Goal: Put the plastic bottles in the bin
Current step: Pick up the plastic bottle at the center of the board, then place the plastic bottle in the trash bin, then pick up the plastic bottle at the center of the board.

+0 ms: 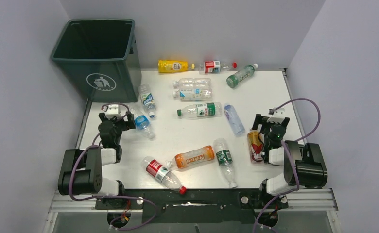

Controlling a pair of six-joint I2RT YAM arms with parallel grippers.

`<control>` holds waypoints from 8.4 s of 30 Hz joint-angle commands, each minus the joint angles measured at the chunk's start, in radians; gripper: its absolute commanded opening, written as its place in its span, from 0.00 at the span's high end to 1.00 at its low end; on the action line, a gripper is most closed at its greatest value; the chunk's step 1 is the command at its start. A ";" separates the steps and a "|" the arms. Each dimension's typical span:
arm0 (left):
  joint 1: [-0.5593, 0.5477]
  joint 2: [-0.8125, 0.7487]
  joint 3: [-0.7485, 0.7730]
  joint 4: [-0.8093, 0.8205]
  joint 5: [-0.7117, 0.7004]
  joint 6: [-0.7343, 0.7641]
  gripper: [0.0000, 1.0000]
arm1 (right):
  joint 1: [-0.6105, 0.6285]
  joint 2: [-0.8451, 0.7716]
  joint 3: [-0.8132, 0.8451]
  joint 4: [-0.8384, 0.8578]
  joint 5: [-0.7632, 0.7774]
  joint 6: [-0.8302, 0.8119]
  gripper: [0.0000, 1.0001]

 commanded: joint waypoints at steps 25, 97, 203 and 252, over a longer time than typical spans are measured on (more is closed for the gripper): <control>-0.334 -0.270 0.905 -1.230 -0.006 -0.254 0.12 | 0.089 -0.413 0.751 -1.474 -0.090 0.361 0.02; -0.781 -0.021 0.837 -1.111 0.222 -0.464 0.14 | 0.248 -0.112 1.005 -1.913 -0.142 0.288 0.50; 0.037 0.391 1.939 -1.419 -0.056 -0.323 0.15 | 0.148 -0.433 0.887 -1.660 -0.467 0.495 0.02; -0.589 -0.113 0.974 -1.388 0.031 -0.392 0.13 | 0.339 0.165 0.903 -1.637 -0.063 0.188 0.16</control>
